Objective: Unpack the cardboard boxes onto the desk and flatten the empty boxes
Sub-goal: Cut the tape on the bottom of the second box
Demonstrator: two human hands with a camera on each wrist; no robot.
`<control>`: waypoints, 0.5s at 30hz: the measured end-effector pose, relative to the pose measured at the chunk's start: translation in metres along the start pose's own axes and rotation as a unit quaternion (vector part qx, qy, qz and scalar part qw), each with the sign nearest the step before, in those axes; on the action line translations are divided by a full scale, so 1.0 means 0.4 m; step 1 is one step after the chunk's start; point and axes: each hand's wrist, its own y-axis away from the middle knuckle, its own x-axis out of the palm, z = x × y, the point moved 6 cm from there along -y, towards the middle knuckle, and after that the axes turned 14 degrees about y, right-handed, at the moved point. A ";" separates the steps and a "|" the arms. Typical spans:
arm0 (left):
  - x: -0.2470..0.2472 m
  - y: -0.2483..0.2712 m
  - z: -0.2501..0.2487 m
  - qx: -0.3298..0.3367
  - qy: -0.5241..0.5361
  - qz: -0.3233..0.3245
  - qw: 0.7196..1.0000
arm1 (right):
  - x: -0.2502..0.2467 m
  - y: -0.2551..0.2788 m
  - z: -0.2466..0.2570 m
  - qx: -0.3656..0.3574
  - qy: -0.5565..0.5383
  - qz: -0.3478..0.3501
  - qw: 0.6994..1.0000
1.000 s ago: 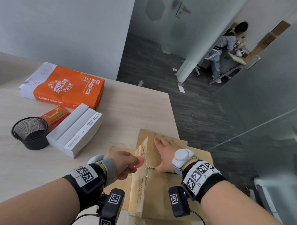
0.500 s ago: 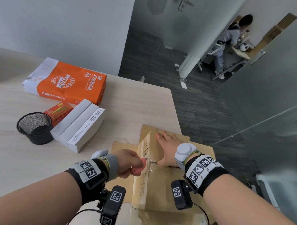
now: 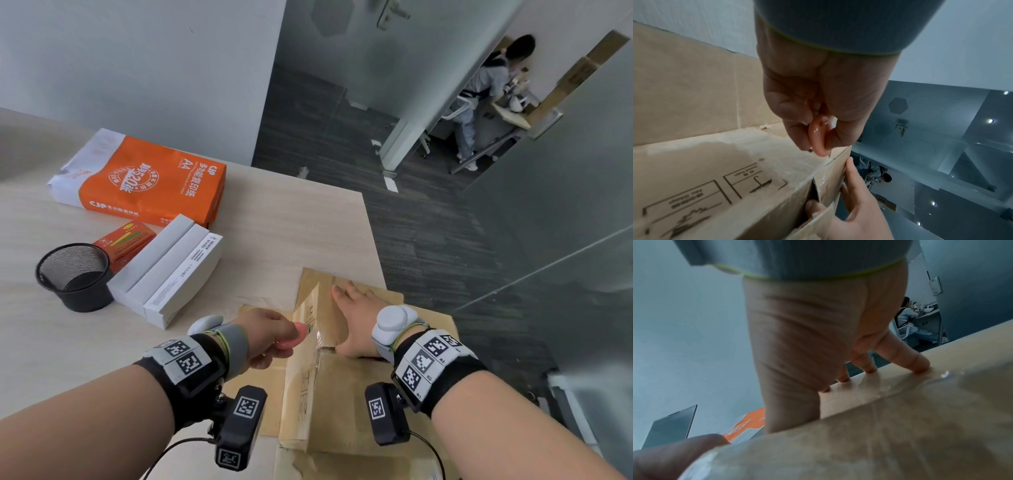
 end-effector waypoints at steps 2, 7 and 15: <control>0.006 -0.003 0.001 0.001 0.005 -0.011 1.000 | -0.005 0.003 0.000 0.001 0.000 0.003 1.000; 0.011 -0.006 0.005 0.004 0.010 -0.024 1.000 | -0.018 0.006 -0.001 0.005 -0.001 0.008 1.000; 0.014 -0.009 0.001 0.000 0.033 -0.015 0.999 | -0.021 0.003 -0.002 0.007 -0.001 0.009 1.000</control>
